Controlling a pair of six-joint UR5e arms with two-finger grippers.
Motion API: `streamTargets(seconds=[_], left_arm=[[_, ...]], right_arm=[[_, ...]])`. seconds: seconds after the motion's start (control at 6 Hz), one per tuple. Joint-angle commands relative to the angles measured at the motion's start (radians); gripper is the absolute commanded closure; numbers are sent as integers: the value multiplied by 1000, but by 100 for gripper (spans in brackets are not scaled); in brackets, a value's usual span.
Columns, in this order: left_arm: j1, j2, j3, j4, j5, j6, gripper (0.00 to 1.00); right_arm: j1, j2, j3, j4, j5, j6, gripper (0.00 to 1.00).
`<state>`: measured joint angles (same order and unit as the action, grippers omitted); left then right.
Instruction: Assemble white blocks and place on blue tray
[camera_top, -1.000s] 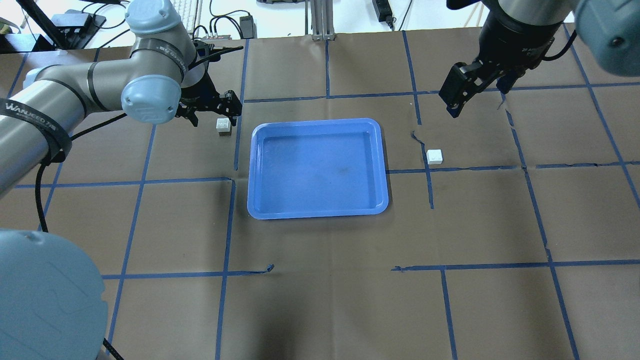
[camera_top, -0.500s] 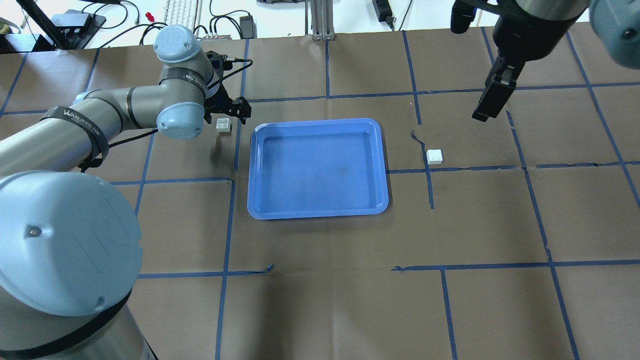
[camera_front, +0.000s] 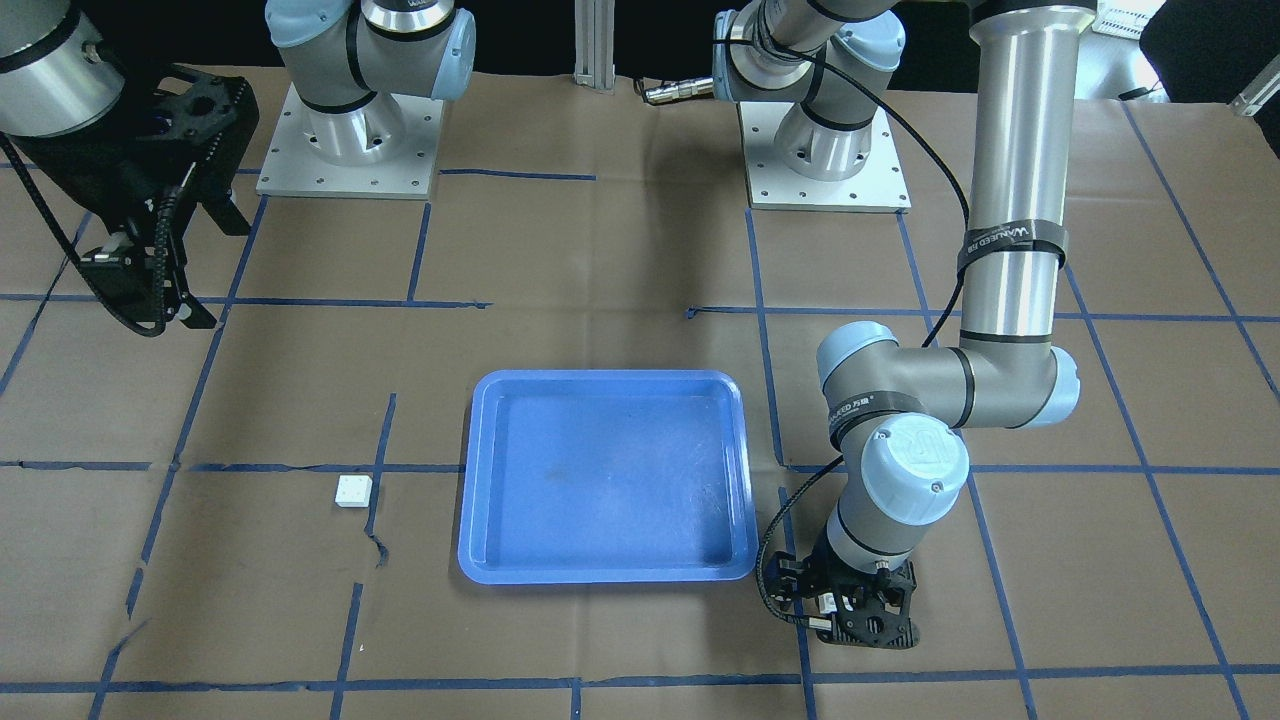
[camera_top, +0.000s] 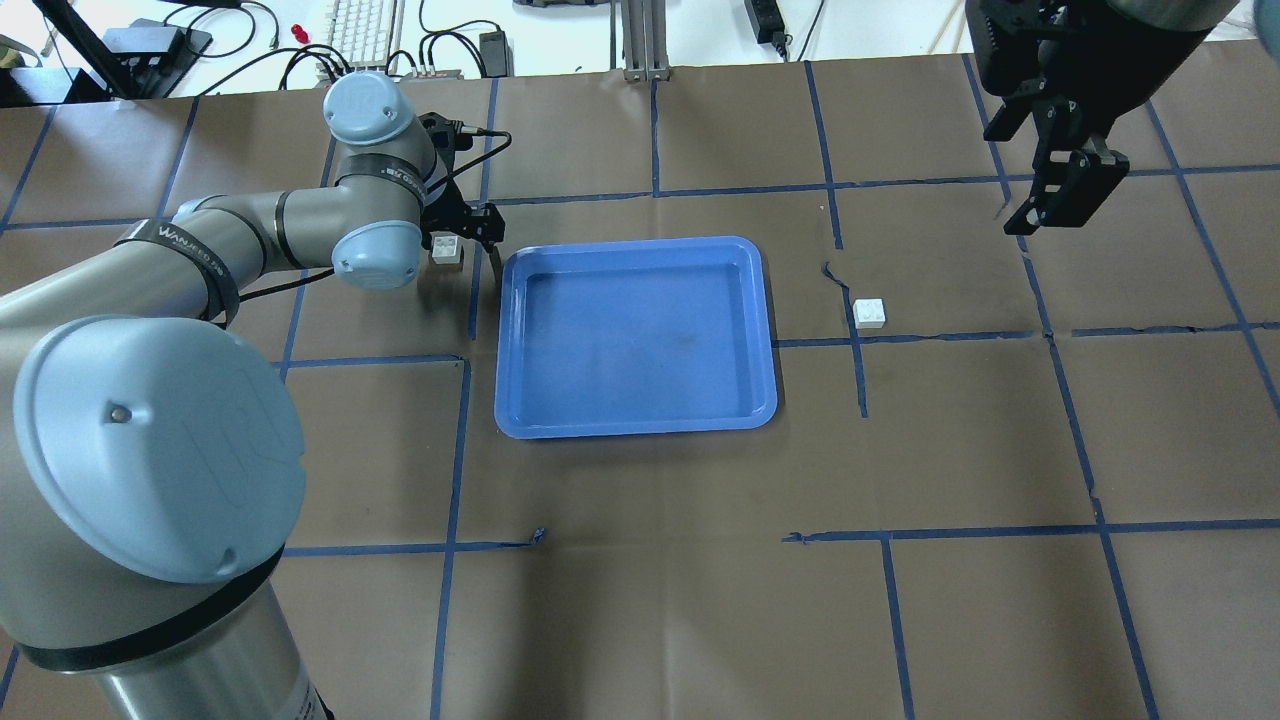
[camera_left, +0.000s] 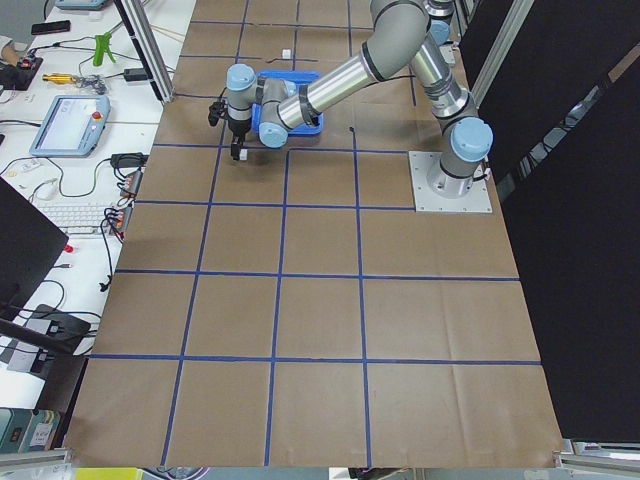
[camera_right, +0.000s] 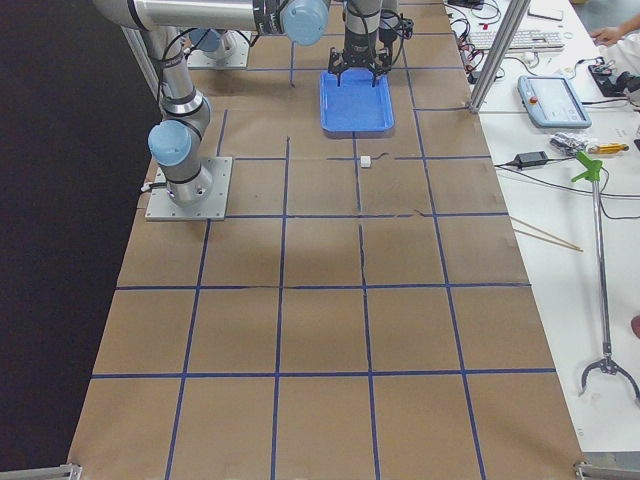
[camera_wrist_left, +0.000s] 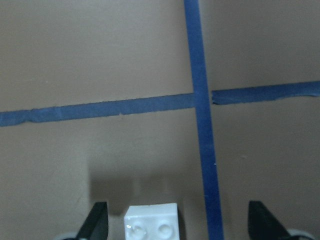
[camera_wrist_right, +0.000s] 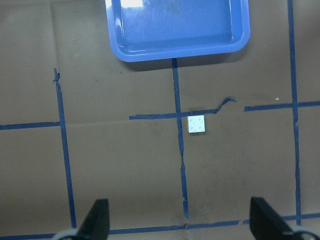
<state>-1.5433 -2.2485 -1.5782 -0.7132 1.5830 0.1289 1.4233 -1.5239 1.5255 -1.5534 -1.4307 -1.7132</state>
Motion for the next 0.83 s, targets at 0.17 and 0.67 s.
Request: streamTargets(seconds=[0.17, 0.67], left_arm=[[3, 24, 10, -9, 0, 8, 88], [-3, 148, -8, -31, -11, 249, 99]], right_arm=[[-41, 63, 164, -182, 182, -157, 1], [-129, 195, 349, -475, 323, -172, 1]])
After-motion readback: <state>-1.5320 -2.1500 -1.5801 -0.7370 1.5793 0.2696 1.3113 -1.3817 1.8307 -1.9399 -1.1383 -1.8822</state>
